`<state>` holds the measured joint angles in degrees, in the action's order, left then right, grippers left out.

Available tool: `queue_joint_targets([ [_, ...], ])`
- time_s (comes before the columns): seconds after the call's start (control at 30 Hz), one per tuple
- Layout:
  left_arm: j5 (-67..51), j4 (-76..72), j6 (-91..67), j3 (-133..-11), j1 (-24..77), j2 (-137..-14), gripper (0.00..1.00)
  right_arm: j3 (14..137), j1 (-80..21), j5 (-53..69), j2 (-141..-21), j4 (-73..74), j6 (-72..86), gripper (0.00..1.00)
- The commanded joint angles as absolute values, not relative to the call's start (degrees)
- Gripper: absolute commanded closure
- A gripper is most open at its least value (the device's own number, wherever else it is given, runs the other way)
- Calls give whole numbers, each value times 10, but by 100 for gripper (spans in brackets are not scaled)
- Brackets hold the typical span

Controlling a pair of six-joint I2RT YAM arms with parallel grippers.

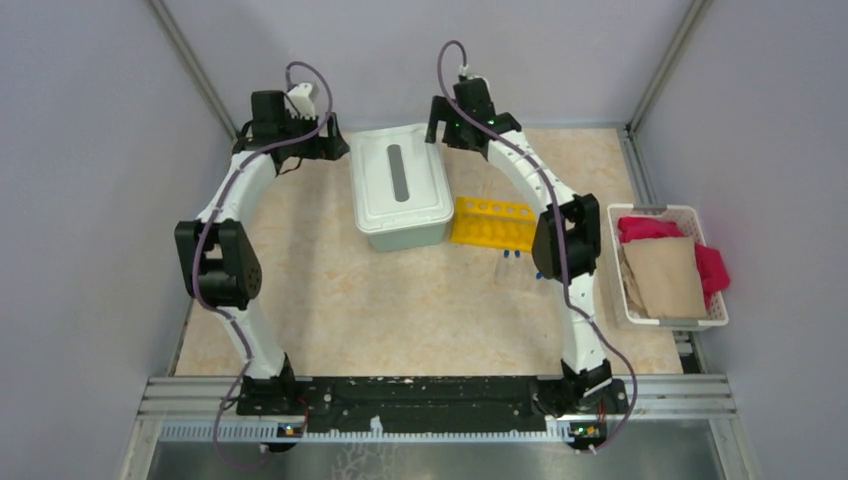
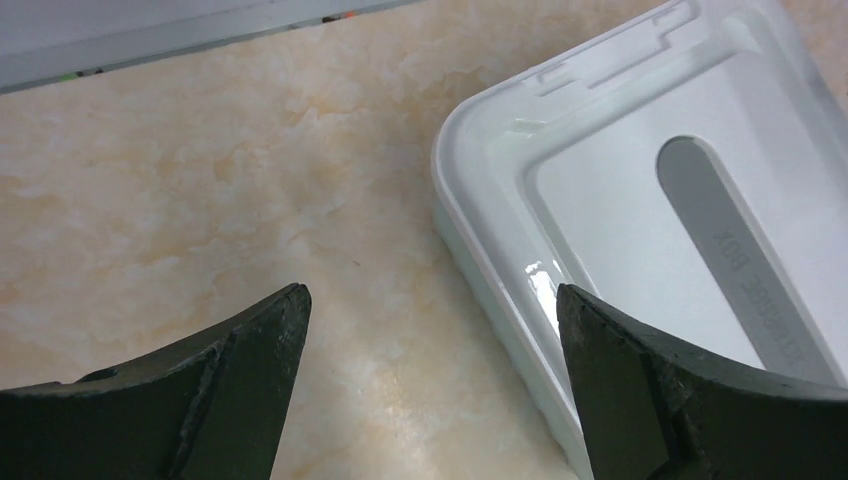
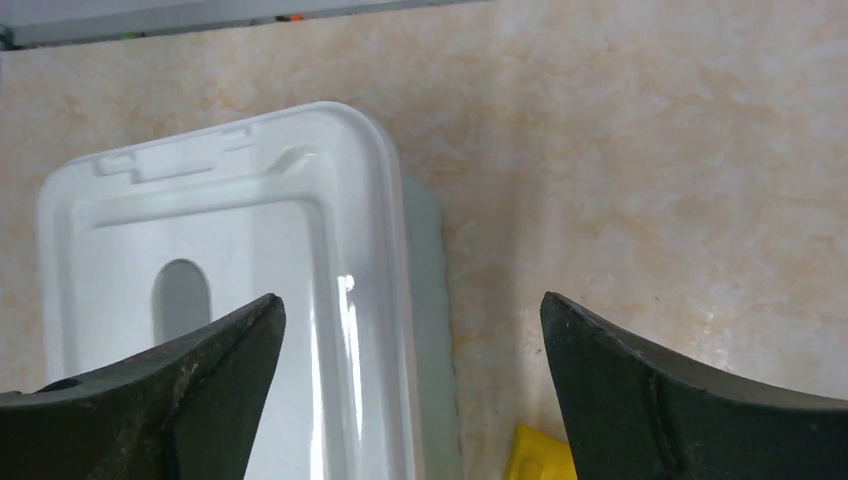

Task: Organize the chemistry lab equipment

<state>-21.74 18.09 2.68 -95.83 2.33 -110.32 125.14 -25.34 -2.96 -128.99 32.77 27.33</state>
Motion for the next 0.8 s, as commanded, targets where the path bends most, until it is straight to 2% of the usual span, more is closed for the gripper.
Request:
queue_joint_targets([
  [0.0,-216,222,37,-960,10,-1000,1,1244,-258,-48,-1146,286,246,1],
  [0.17,-209,270,34,-927,-24,-917,1,1117,-255,-110,-1008,268,228,1],
  [0.3,-195,189,43,-783,-62,-840,1,934,-229,-141,-874,223,239,1],
  [0.43,-199,82,75,-614,-73,-772,1,778,-208,-237,-774,225,253,1],
  [0.63,-218,49,100,-498,-73,-752,1,582,-145,-302,-647,201,304,1],
  [0.77,-224,-3,96,-445,-72,-758,1,503,-142,-416,-615,177,325,1],
])
